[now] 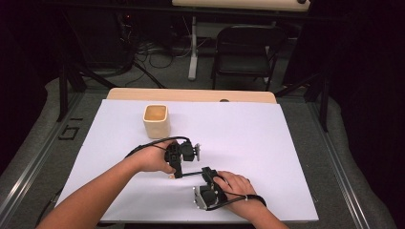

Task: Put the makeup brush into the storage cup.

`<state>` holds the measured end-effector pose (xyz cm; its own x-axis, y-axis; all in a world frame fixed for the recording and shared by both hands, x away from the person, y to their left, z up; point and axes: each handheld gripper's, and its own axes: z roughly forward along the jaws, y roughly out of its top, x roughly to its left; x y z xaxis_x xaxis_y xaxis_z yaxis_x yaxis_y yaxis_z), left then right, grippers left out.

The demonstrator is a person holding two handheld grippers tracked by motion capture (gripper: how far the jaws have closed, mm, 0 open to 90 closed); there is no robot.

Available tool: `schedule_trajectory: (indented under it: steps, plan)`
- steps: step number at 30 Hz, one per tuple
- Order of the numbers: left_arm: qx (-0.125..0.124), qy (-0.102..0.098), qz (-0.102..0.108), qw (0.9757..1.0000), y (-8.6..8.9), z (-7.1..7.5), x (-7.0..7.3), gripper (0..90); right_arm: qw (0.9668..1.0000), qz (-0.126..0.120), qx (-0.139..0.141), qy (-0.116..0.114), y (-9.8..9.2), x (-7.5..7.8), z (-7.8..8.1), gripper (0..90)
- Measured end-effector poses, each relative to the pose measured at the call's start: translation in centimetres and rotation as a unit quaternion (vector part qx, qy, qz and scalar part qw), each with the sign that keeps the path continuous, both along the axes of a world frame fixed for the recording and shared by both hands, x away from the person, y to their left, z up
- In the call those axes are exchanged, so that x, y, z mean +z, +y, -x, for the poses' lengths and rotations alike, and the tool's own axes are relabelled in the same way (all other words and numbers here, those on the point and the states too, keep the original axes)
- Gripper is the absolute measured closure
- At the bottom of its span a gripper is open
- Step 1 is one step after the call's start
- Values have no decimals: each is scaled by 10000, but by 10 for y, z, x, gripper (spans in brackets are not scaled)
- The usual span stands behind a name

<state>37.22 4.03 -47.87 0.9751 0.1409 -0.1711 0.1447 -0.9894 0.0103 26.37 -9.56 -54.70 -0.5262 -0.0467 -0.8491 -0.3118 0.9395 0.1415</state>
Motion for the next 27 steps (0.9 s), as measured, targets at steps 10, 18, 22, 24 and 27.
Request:
schedule_trajectory:
  steps: [10, 18, 22, 24, 27]
  plan:
    - [-25, 16, 0, 10000, -2, 2, -1, 843, 10000, 41, 1, -34, -1, -1, 0, 810]
    - [-24, 11, -7, 10000, -2, 1, 0, 842, 9999, 67, 32, -92, -1, -2, 0, 848]
    - [-3, 5, 5, 10000, -2, 1, 0, 842, 9997, 195, -83, -134, 0, 0, 1, 851]
    - [-21, 0, 0, 10000, -2, 1, 0, 842, 9999, 149, -16, -67, 0, -1, 0, 852]
    - [-10, 1, 19, 10000, -2, 1, 0, 842, 9999, 133, -5, -74, 0, -2, 0, 853]
